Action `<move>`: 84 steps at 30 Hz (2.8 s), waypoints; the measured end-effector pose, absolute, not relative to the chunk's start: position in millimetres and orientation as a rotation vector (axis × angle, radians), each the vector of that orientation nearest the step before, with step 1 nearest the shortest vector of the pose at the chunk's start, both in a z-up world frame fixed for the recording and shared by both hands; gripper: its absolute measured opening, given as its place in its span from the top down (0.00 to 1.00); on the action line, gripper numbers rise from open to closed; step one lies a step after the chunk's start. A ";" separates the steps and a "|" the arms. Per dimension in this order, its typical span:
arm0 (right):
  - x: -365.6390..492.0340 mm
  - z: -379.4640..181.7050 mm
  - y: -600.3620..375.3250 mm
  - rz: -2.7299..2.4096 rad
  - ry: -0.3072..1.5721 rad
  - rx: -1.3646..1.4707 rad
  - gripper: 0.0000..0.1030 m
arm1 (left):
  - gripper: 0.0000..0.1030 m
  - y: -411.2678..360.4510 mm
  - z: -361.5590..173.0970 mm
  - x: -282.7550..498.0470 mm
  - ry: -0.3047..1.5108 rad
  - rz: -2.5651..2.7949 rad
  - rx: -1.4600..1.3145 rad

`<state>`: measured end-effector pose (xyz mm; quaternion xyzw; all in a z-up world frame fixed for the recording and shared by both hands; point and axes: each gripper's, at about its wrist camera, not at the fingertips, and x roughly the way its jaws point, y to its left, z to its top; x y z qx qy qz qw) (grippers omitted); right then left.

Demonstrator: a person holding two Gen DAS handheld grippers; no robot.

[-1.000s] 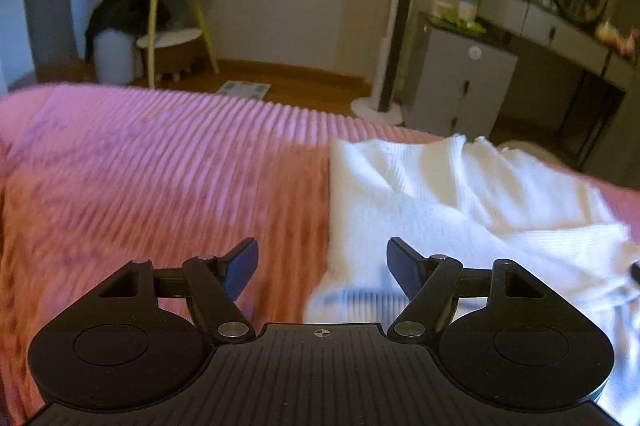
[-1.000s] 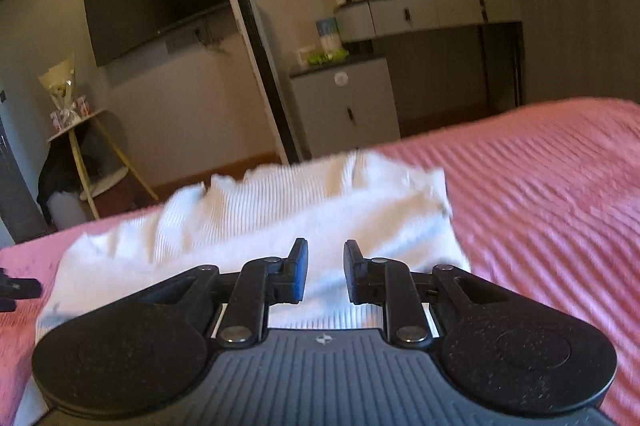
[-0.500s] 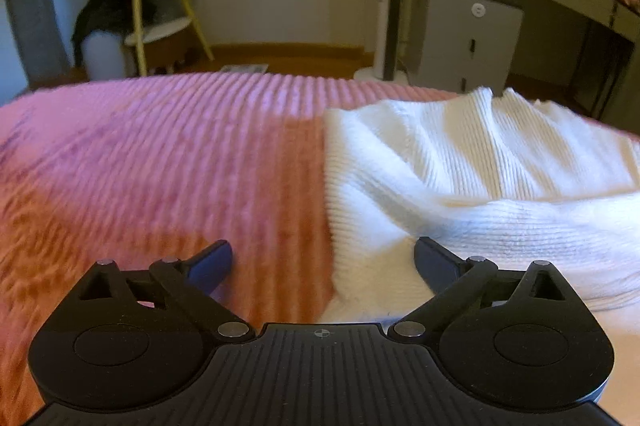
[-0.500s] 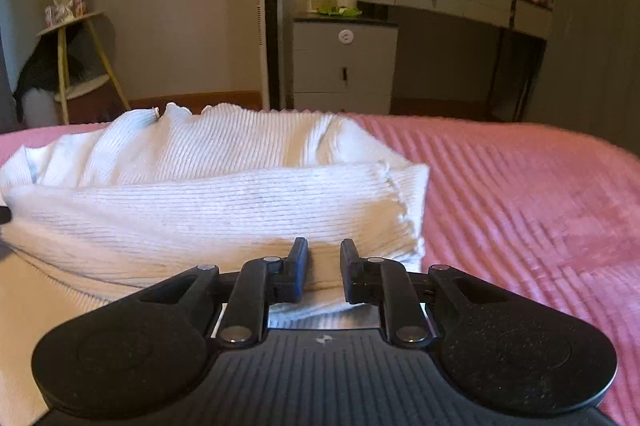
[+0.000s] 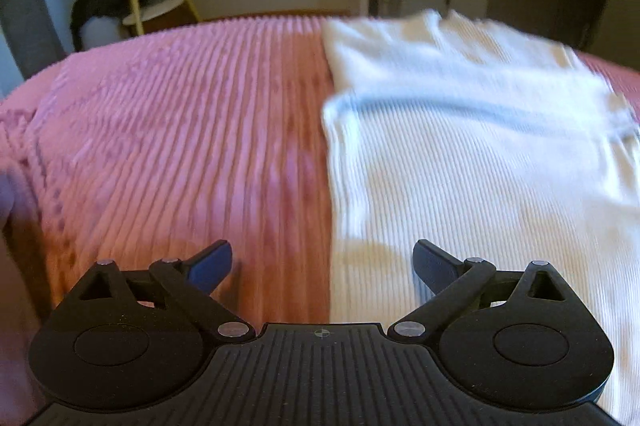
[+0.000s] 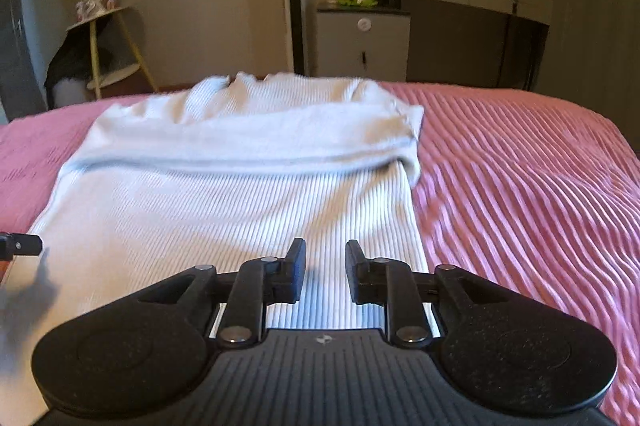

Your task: Fold small clothes

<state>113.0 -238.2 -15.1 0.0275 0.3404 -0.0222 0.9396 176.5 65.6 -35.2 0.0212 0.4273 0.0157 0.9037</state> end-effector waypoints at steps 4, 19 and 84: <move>79.5 -2.6 -254.7 -0.012 0.724 0.122 0.73 | 0.03 69.2 -34.4 142.7 0.913 0.027 0.020; 27.3 -22.6 -307.7 0.025 1.046 0.268 0.57 | 0.03 72.0 -38.0 89.8 1.051 0.044 -0.065; 19.6 -1.5 -300.5 0.224 1.042 0.135 0.93 | 0.88 88.5 -17.4 85.9 1.089 -0.095 -0.243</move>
